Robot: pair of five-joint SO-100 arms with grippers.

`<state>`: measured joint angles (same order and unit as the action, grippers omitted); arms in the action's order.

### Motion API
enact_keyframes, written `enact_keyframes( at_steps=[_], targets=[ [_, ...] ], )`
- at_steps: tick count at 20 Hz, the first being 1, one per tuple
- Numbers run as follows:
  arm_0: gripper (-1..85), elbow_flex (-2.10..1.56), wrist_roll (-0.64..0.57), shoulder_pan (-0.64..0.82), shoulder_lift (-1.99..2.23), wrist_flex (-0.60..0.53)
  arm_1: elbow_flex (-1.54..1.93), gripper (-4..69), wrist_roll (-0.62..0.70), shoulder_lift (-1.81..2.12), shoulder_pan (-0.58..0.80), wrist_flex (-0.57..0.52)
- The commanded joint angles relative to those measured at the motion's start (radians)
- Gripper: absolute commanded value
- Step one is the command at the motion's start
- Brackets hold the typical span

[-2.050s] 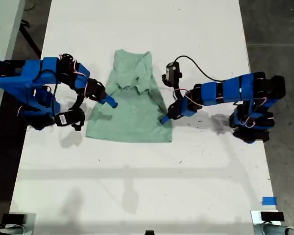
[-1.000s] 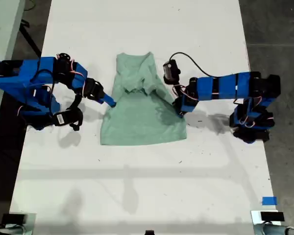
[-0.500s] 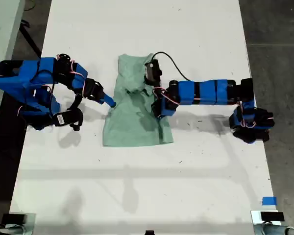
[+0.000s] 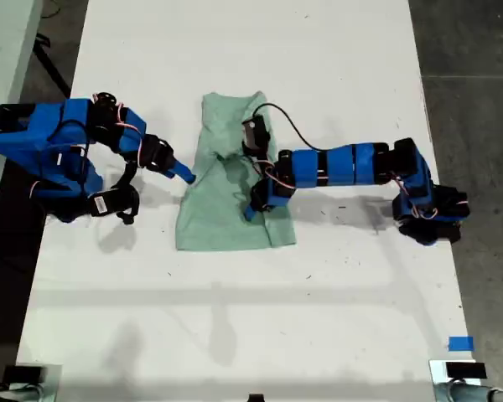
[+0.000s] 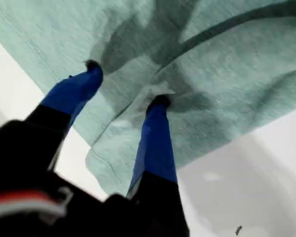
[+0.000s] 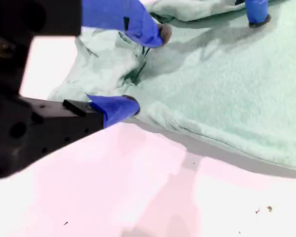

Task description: Fold t-shirt

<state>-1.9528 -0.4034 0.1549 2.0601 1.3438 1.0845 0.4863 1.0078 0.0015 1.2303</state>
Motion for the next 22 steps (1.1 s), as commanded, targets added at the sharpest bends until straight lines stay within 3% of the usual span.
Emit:
enact_keyframes(
  at_steps=[1,6,9,14,22],
  targets=[
    [22.7,0.0,0.021,-0.002,0.034,-0.02,-0.081,22.9,0.026,0.184,0.02,0.106],
    [22.8,-0.048,0.103,-0.072,0.034,-0.023,0.067,21.1,0.049,0.503,0.08,0.275],
    [22.8,-0.097,0.166,-0.126,0.026,-0.055,0.301,19.5,0.043,0.721,0.127,0.256],
    [22.8,-0.146,0.198,-0.143,0.014,-0.1,0.689,17.1,0.029,1.052,0.189,0.127],
    [23.2,-0.149,0.192,-0.112,-0.127,-0.186,0.884,14.8,0.009,1.19,0.202,0.084]
  ],
)
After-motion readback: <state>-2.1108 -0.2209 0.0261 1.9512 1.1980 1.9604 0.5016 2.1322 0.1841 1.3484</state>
